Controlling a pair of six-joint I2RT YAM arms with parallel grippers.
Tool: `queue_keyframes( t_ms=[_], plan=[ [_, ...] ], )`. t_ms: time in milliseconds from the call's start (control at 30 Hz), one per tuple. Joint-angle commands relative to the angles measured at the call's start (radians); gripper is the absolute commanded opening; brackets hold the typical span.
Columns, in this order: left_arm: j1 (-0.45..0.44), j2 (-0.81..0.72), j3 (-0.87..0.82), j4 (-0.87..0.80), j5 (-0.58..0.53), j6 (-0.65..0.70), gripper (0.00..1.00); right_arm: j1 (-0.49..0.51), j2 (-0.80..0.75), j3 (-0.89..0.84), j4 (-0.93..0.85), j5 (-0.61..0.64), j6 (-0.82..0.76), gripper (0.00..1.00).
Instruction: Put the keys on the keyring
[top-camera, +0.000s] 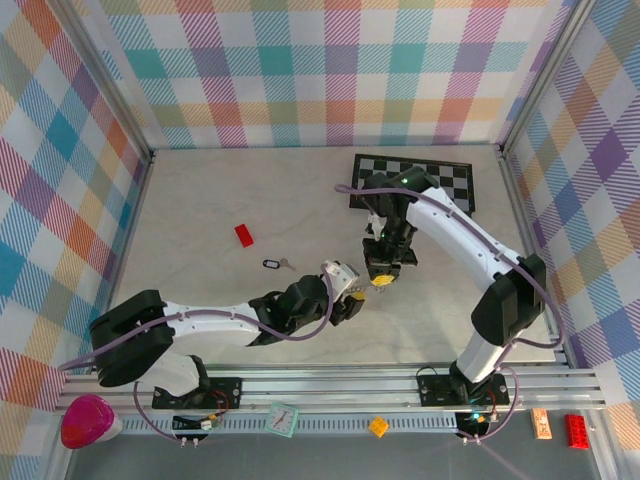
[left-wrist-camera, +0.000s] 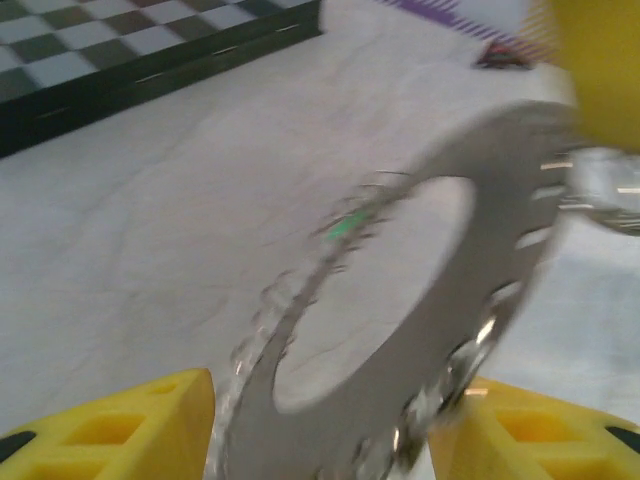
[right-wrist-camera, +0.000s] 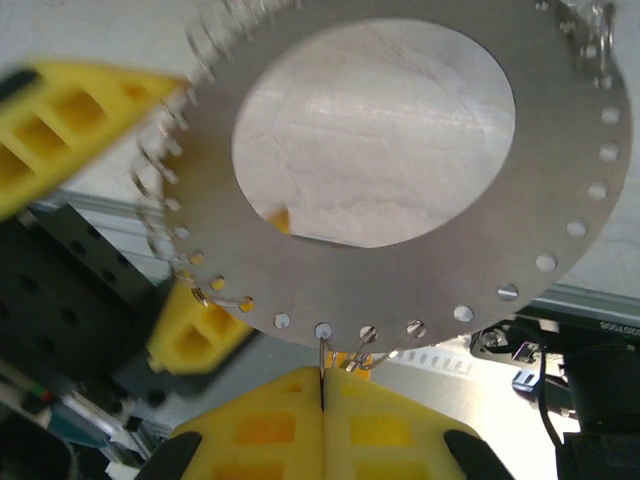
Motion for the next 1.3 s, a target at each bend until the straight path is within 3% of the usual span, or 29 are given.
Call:
queue_keyframes(
  t_ms=[0,167,400,533,733,933,1267],
  plan=[
    [0.025,-0.027,0.045,-0.066,-0.154,0.085,0.59,-0.005,-0.043,-0.04,0.004,-0.1,-0.016,0.0],
    [0.033,-0.036,0.032,0.009,-0.121,0.137,0.63,-0.018,-0.071,-0.119,0.116,-0.208,0.048,0.0],
    [0.033,-0.153,-0.147,0.251,-0.028,0.204,0.65,-0.041,-0.136,-0.28,0.354,-0.371,0.274,0.0],
    [0.033,-0.231,-0.203,0.239,0.044,0.284,0.62,-0.058,-0.168,-0.328,0.416,-0.389,0.362,0.0],
    [0.033,-0.289,-0.204,0.174,0.124,0.366,0.5,-0.073,-0.182,-0.351,0.45,-0.391,0.426,0.0],
    [0.033,-0.271,-0.181,0.191,0.204,0.385,0.48,-0.074,-0.19,-0.358,0.486,-0.393,0.479,0.0],
    [0.033,-0.243,-0.177,0.234,0.18,0.365,0.43,-0.074,-0.206,-0.366,0.507,-0.377,0.523,0.0]
  ],
)
